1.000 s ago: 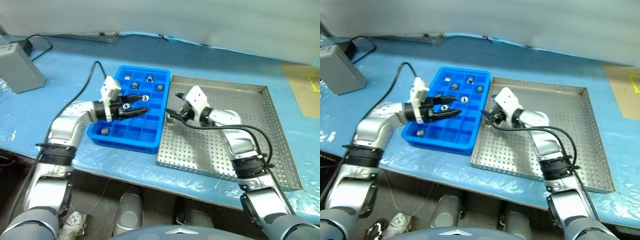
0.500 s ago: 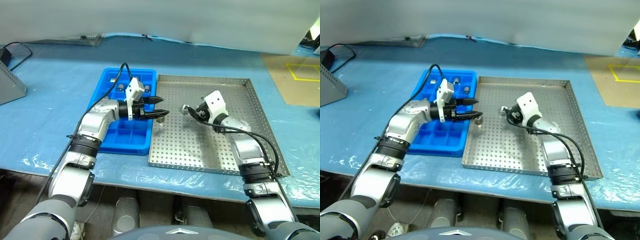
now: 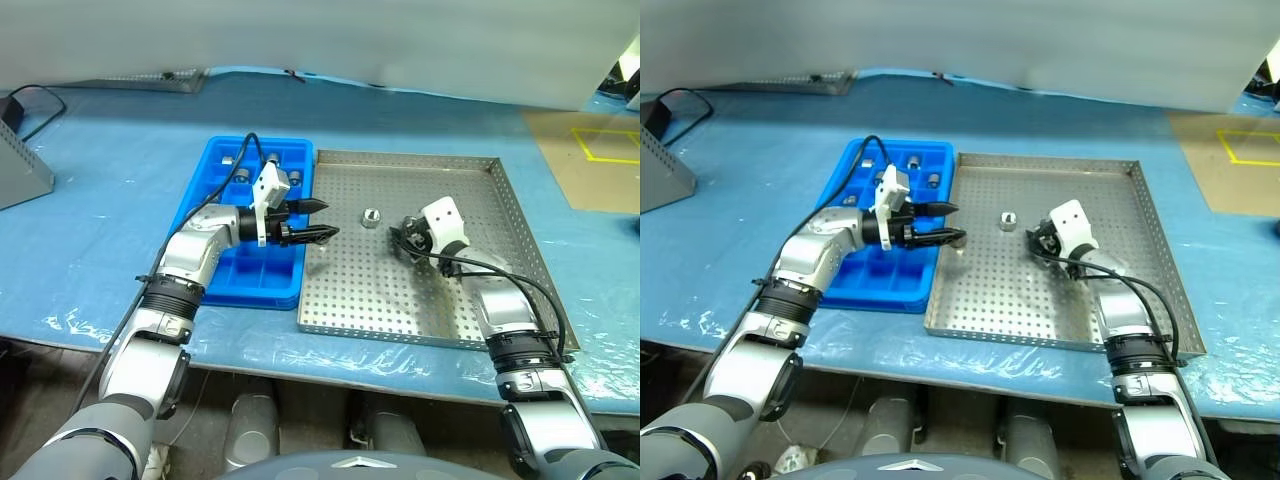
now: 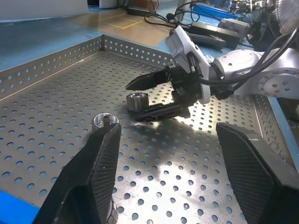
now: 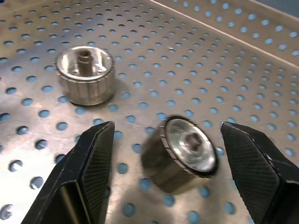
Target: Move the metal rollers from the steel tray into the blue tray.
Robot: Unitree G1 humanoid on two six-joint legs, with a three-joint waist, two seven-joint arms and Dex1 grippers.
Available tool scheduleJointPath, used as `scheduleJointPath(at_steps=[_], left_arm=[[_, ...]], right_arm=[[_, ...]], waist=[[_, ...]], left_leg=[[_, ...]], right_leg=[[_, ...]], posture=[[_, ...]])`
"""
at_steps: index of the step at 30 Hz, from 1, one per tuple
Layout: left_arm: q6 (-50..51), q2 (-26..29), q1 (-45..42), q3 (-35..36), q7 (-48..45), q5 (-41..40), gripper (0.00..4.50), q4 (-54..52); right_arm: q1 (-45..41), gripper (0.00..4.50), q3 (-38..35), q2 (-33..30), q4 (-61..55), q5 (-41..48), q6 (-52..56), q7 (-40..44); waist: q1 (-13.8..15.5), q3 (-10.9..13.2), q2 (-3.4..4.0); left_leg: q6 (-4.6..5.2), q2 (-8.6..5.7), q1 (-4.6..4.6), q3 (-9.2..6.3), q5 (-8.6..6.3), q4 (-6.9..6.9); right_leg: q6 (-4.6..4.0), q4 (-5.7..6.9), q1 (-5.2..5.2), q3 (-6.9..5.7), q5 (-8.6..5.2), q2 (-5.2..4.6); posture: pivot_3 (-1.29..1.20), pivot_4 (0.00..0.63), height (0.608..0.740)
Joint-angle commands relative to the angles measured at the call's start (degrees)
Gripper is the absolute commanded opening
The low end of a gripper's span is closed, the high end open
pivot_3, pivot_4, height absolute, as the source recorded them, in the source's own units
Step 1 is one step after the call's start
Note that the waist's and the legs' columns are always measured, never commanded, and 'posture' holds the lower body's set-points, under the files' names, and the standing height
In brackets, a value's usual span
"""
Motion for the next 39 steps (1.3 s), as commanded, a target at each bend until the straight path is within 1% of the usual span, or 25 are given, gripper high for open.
scheduleJointPath(at_steps=[1, 2, 4, 7, 9, 13, 17, 21, 24, 28, 31, 35, 39], left_arm=[[-0.4, 0.4, -0.2, 0.8, 0.2, -0.1, 3.44, -2.4], [-0.4, 0.4, -0.1, 0.8, 0.2, -0.1, 3.44, -2.4], [-0.3, 0.2, 0.0, 0.8, 0.5, -0.1, 3.44, -2.6], [0.0, 0.3, 0.3, 0.8, 0.6, -0.3, 3.44, -3.2], [0.2, 0.5, 0.4, 0.8, 0.6, -0.3, 3.44, -3.4], [0.8, 1.0, 0.3, 1.3, 0.6, -0.7, 3.44, -3.7], [2.3, 3.0, 0.1, 4.0, 0.3, -2.9, 3.44, -5.5], [4.3, 6.8, 0.8, 6.4, -0.6, -4.3, 3.44, -7.2], [3.7, 9.2, 1.9, 7.7, 0.2, -3.7, 3.44, -7.3], [4.2, 12.0, 5.0, 11.0, 3.0, -4.3, 3.44, -10.7], [5.0, 14.2, 8.2, 14.2, 6.0, -4.8, 3.44, -13.9], [6.9, 16.7, 13.7, 18.4, 9.1, -6.4, 3.44, -18.5], [8.1, 18.6, 18.3, 21.1, 10.8, -7.3, 3.44, -21.7]], right_arm=[[0.0, 3.75, -0.2, 0.1, 1.2, 0.4, 0.5, -0.2], [-0.1, 3.37, -0.3, 0.2, 1.8, 0.5, 0.5, -0.4], [-0.2, 2.88, -1.0, 0.4, 2.8, 0.9, 1.3, -1.3], [-0.4, 1.87, -1.2, 0.1, 3.2, 0.7, 1.4, -2.3], [-0.1, 1.83, -1.1, 0.1, 2.2, 1.6, 1.0, -1.3], [-0.1, 1.8, -0.8, 0.0, 0.1, 1.2, 1.6, -2.0], [-2.3, 1.8, -0.1, 0.5, -12.0, 6.1, 7.0, 3.0], [-6.9, 1.8, 4.2, 1.6, -20.5, 10.4, 12.6, 9.4], [-10.9, 1.8, 8.4, 4.0, -18.6, 9.6, 12.1, 11.5], [-15.9, 1.8, 13.3, 8.2, -10.3, 7.4, 7.7, 13.1], [-18.6, 1.8, 15.3, 10.8, -5.3, 7.2, 4.7, 15.1], [-20.2, 1.8, 17.0, 12.6, -0.6, 6.7, 1.6, 17.9], [-20.6, 1.8, 17.9, 14.7, 4.8, 6.5, -0.7, 20.0]], waist=[[0.0, 0.0, 0.0], [0.0, 0.0, 0.0], [0.0, 0.0, 0.0], [0.1, 0.0, 0.0], [0.1, 0.0, 0.01], [0.1, 0.0, 0.01], [-0.1, 0.0, 0.04], [-0.3, 0.0, 0.06], [0.0, 0.0, 0.07], [1.3, 0.0, 0.07], [2.0, 0.0, 0.06], [3.3, 0.0, 0.06], [4.6, 0.0, 0.05]], left_leg=[[0.01, 0.0, 0.0, 0.0, -0.01, 0.01], [0.02, 0.0, 0.01, 0.0, -0.02, 0.02], [0.04, 0.01, 0.1, 0.0, -0.03, 0.04], [0.04, 0.04, 0.33, 0.0, -0.04, 0.04], [0.05, 0.07, 0.49, -0.01, -0.05, 0.03], [0.08, 0.08, 0.46, -0.02, -0.07, 0.01], [0.09, 0.09, 0.34, -0.03, -0.07, -0.06], [0.09, 0.22, 0.21, -0.02, -0.07, -0.15], [0.0, 0.28, 0.25, -0.01, -0.02, -0.33], [-0.04, 0.3, 0.17, -0.04, -0.02, -0.4], [-0.05, 0.29, -0.04, -0.06, -0.02, -0.39], [-0.18, 0.3, -0.37, -0.11, 0.05, -0.38], [-0.15, 0.3, -0.41, -0.13, 0.04, -0.38]], right_leg=[[0.0, 0.0, 0.01, 0.0, 0.0, 0.0], [0.0, 0.0, 0.03, 0.0, 0.0, 0.0], [0.0, -0.01, 0.15, -0.01, 0.0, 0.0], [0.0, -0.09, 0.46, -0.08, -0.01, -0.01], [0.01, -0.2, 0.68, -0.11, -0.01, -0.01], [0.01, -0.32, 0.71, -0.13, 0.0, -0.01], [0.0, -0.39, 0.62, -0.18, 0.01, 0.0], [-0.04, -0.44, 0.37, -0.2, 0.01, 0.11], [-0.14, -0.43, 0.34, -0.28, -0.05, 0.12], [-0.17, -0.59, 0.39, -0.38, -0.08, 0.09], [-0.17, -0.63, 0.27, -0.42, -0.08, 0.06], [-0.17, -0.57, -0.08, -0.47, -0.08, 0.07], [-0.17, -0.56, -0.11, -0.48, -0.08, 0.07]], posture=[[0.1, 0.15, 0.74], [0.1, 0.15, 0.74], [0.1, 0.15, 0.74], [0.1, 0.15, 0.74], [0.1, 0.15, 0.74], [0.1, 0.15, 0.74], [0.11, 0.15, 0.74], [0.16, 0.15, 0.74], [0.22, 0.15, 0.74], [0.33, 0.15, 0.74], [0.4, 0.15, 0.74], [0.47, 0.15, 0.74], [0.51, 0.15, 0.74]])
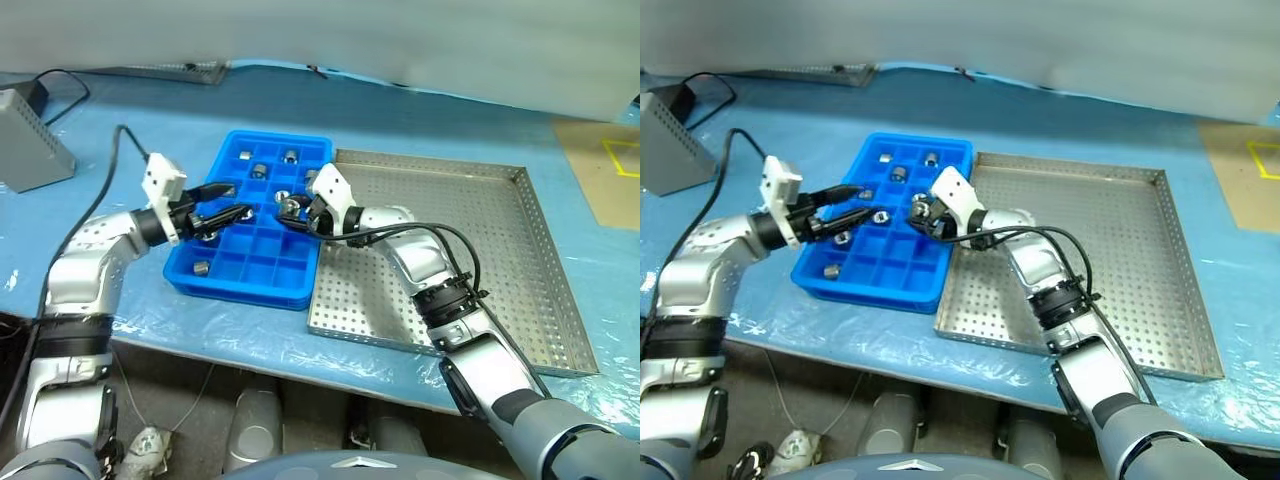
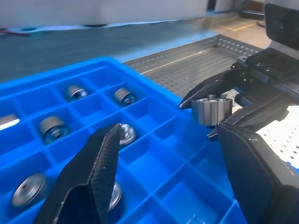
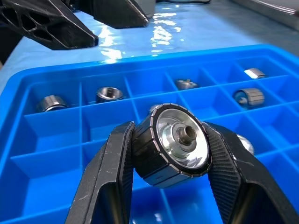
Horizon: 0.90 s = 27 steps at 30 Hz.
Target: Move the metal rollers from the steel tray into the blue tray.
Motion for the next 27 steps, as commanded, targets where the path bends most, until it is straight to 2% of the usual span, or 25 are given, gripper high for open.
scheduleJointPath(at_steps=[1, 9, 15, 18, 20, 27], left_arm=[[1.0, 2.0, 2.4, 3.4, 1.6, -2.0, 3.44, -4.8], [2.5, 2.0, 4.1, 3.0, 4.0, -3.4, 3.44, -8.2], [2.9, 1.5, 3.7, 1.9, 4.4, -3.9, 3.44, -8.5], [2.8, 1.3, 3.1, 1.2, 4.3, -3.9, 3.44, -8.0], [2.7, 1.2, 2.3, 0.7, 4.1, -3.9, 3.44, -7.3], [1.5, 0.3, -1.9, -2.6, 1.6, -3.2, 3.44, -3.2]], right_arm=[[-1.4, 1.8, 0.9, 1.8, 3.6, -0.5, -3.5, 2.1], [-2.5, 1.8, 1.0, 4.4, 13.2, -4.0, -8.6, 0.6], [-1.9, 1.8, 0.2, 3.3, 12.8, -4.2, -9.5, 2.0], [-0.5, 2.78, 0.7, 2.8, 10.9, -3.8, -9.9, 3.7], [0.1, 3.41, -0.1, 3.3, 8.7, -1.7, -6.0, 4.9], [0.4, 3.41, -3.6, 0.2, 3.7, -0.7, -3.3, 3.5]], waist=[[0.6, 0.0, 0.0], [2.8, 0.0, 0.0], [3.7, 0.0, -0.01], [4.0, 0.0, -0.01], [4.1, 0.0, -0.01], [4.2, 0.0, -0.01]], left_leg=[[0.04, 0.01, 0.01, -0.01, -0.02, 0.0], [-0.01, 0.02, 0.1, -0.04, 0.0, 0.01], [-0.07, 0.01, 0.23, -0.04, 0.04, 0.01], [-0.08, 0.01, 0.24, -0.03, 0.05, 0.02], [-0.08, 0.0, 0.23, -0.03, 0.04, 0.02], [-0.1, -0.01, 0.23, -0.02, 0.06, 0.05]], right_leg=[[0.0, 0.01, 0.0, 0.0, 0.0, 0.0], [-0.01, 0.22, -0.02, 0.03, 0.0, 0.0], [0.0, 0.37, -0.01, 0.09, -0.01, 0.0], [0.0, 0.39, 0.0, 0.11, -0.01, 0.0], [0.01, 0.39, 0.0, 0.12, -0.01, 0.0], [0.01, 0.43, -0.01, 0.13, -0.01, 0.01]], posture=[[0.51, 0.15, 0.74], [0.53, 0.15, 0.74], [0.5, 0.15, 0.74], [0.5, 0.15, 0.74], [0.48, 0.15, 0.74], [0.41, 0.15, 0.74]])
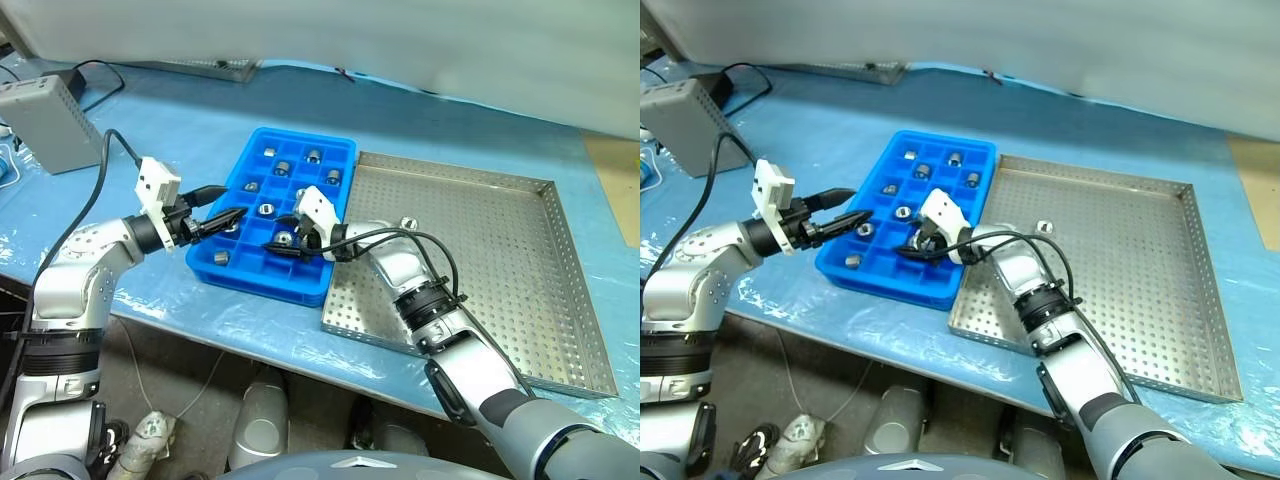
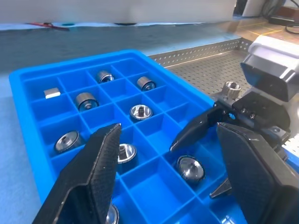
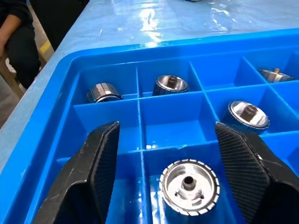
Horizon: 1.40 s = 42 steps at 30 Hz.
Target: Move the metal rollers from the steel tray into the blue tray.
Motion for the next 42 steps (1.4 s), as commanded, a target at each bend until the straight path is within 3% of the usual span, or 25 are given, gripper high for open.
scheduleJointPath(at_steps=[1, 8, 12, 22, 37, 42], left_arm=[[-1.7, -1.0, -3.1, -1.7, -1.8, 0.3, 3.44, 2.0], [-5.4, -6.2, -10.2, -7.5, -6.1, 2.7, 3.44, 10.5], [-7.8, -9.2, -14.3, -10.0, -8.7, 4.2, 3.44, 15.7], [-12.0, -12.6, -19.0, -11.4, -12.4, 6.8, 3.44, 22.6], [-9.9, -11.8, -14.6, -9.7, -9.9, 6.0, 3.44, 17.3], [-9.1, -11.7, -13.4, -9.7, -9.3, 5.8, 3.44, 15.5]], right_arm=[[1.1, 3.41, -4.1, -3.5, -7.6, 1.6, 1.5, -0.8], [7.4, 3.41, -10.8, -10.8, -23.2, 4.1, 8.5, -3.9], [10.8, 3.41, -13.4, -13.7, -25.9, 3.7, 9.8, -6.8], [12.4, 3.41, -15.0, -15.7, -17.5, 2.3, 5.7, -11.7], [6.1, 3.41, -14.6, -12.8, 6.5, -0.2, -3.8, -15.3], [7.2, 3.41, -13.7, -12.3, 8.7, -1.2, -5.5, -14.7]], waist=[[0.0, 0.0, 0.0], [-1.2, 0.0, -0.02], [-2.9, 0.0, -0.03], [-7.1, 0.0, -0.03], [-6.8, 0.0, -0.03], [-6.7, 0.0, -0.02]], left_leg=[[0.0, 0.0, -0.01, 0.0, 0.0, 0.03], [-0.27, 0.01, 0.0, 0.03, 0.17, 0.03], [-0.27, -0.01, 0.0, 0.05, 0.18, 0.03], [-0.26, -0.04, 0.0, 0.06, 0.19, 0.03], [0.06, 0.03, -0.12, 0.07, 0.0, 0.4], [0.08, 0.06, -0.2, 0.07, -0.01, 0.55]], right_leg=[[0.0, 0.0, 0.0, 0.01, 0.0, 0.0], [0.04, 0.02, -0.01, 0.04, 0.02, 0.03], [0.05, 0.02, 0.0, 0.06, 0.02, 0.03], [0.03, 0.0, -0.01, 0.04, 0.02, 0.04], [-0.03, 0.14, 0.0, -0.02, 0.02, 0.0], [-0.03, 0.17, 0.0, -0.03, 0.02, -0.01]], posture=[[0.38, 0.15, 0.74], [0.23, 0.15, 0.74], [0.17, 0.15, 0.74], [0.14, 0.15, 0.74], [0.22, 0.15, 0.74], [0.22, 0.15, 0.74]])
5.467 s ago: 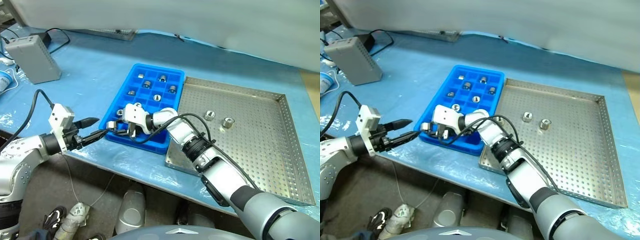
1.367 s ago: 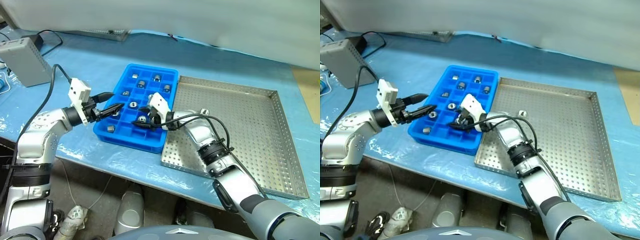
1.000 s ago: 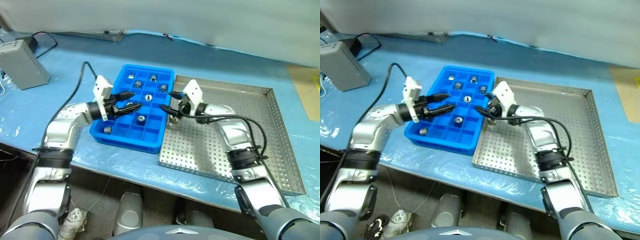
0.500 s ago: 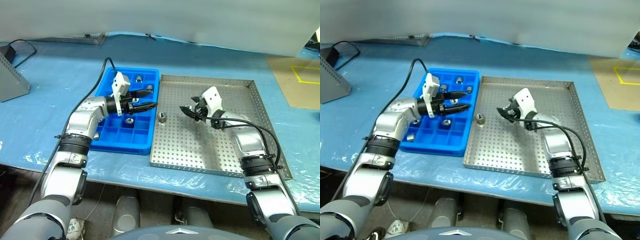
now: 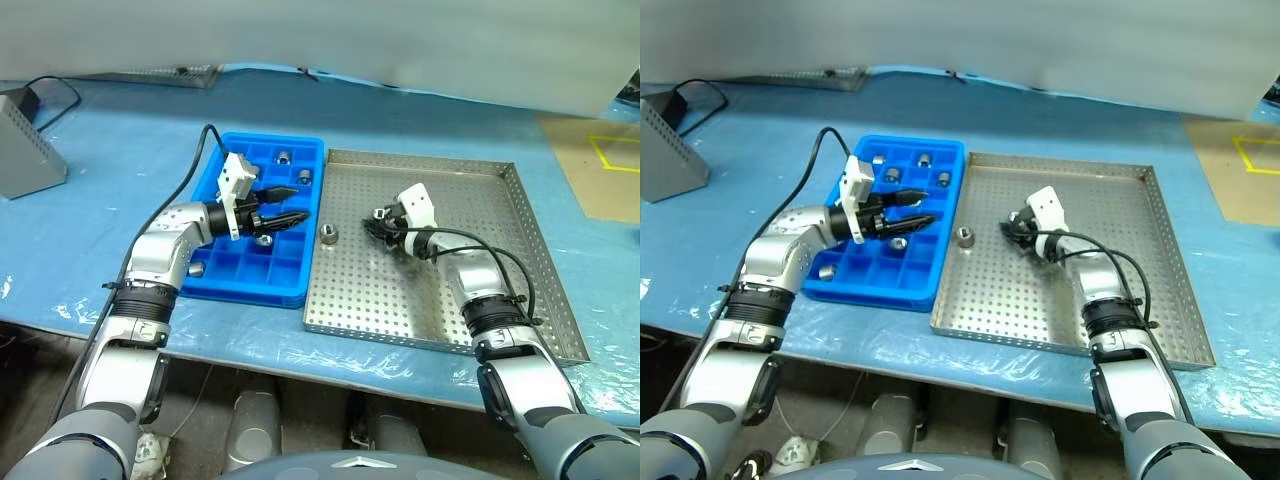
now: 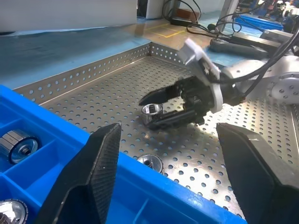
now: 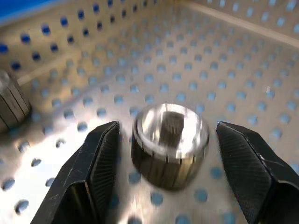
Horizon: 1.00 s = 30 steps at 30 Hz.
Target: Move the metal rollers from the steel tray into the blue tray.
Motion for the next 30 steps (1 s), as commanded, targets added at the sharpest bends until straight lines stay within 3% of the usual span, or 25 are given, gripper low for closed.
scheduleJointPath(at_steps=[1, 3, 8, 20, 30], left_arm=[[0.2, 0.8, -0.1, 1.3, 0.2, -0.8, 3.44, -2.9], [0.3, 0.8, -0.2, 1.3, 0.2, -0.8, 3.44, -2.8], [0.6, 1.0, -0.8, 1.4, 0.0, -0.8, 3.44, -2.4], [-0.2, 7.2, -1.9, 6.6, 0.2, -1.3, 3.44, 0.5], [3.0, 9.6, 7.3, 10.7, 4.1, -3.2, 3.44, -9.2]], right_arm=[[0.7, 3.41, 0.3, 0.5, 0.5, -0.5, -1.4, 0.4], [1.0, 3.41, -0.1, 0.8, 0.4, -0.1, -1.9, 0.7], [1.0, 1.86, 0.1, 0.7, -1.9, -0.9, -2.0, -0.2], [-4.2, 1.72, 3.5, 3.4, -20.0, 2.2, 6.1, 6.5], [-10.0, 1.72, 8.9, 9.7, -8.8, -0.5, 1.2, 9.5]], waist=[[0.0, 0.0, 0.0], [0.0, 0.0, 0.0], [0.0, 0.0, 0.0], [-0.2, 0.0, 0.02], [1.7, 0.0, 0.01]], left_leg=[[0.03, 0.02, -0.02, 0.0, -0.02, 0.04], [0.05, 0.03, -0.01, 0.0, -0.03, 0.09], [0.11, 0.05, 0.01, 0.0, -0.07, 0.22], [0.09, 0.1, -0.08, 0.0, -0.07, 0.17], [0.16, 0.08, -0.31, -0.02, -0.13, 0.15]], right_leg=[[0.0, 0.02, 0.0, -0.01, 0.0, 0.0], [0.0, 0.06, 0.0, -0.01, 0.0, 0.0], [-0.02, 0.16, 0.0, 0.0, 0.01, 0.0], [-0.06, 0.18, -0.16, -0.01, 0.03, 0.03], [-0.05, 0.05, -0.25, -0.04, 0.03, -0.02]], posture=[[0.22, 0.15, 0.74], [0.21, 0.15, 0.74], [0.2, 0.15, 0.74], [0.26, 0.15, 0.74], [0.41, 0.15, 0.74]])
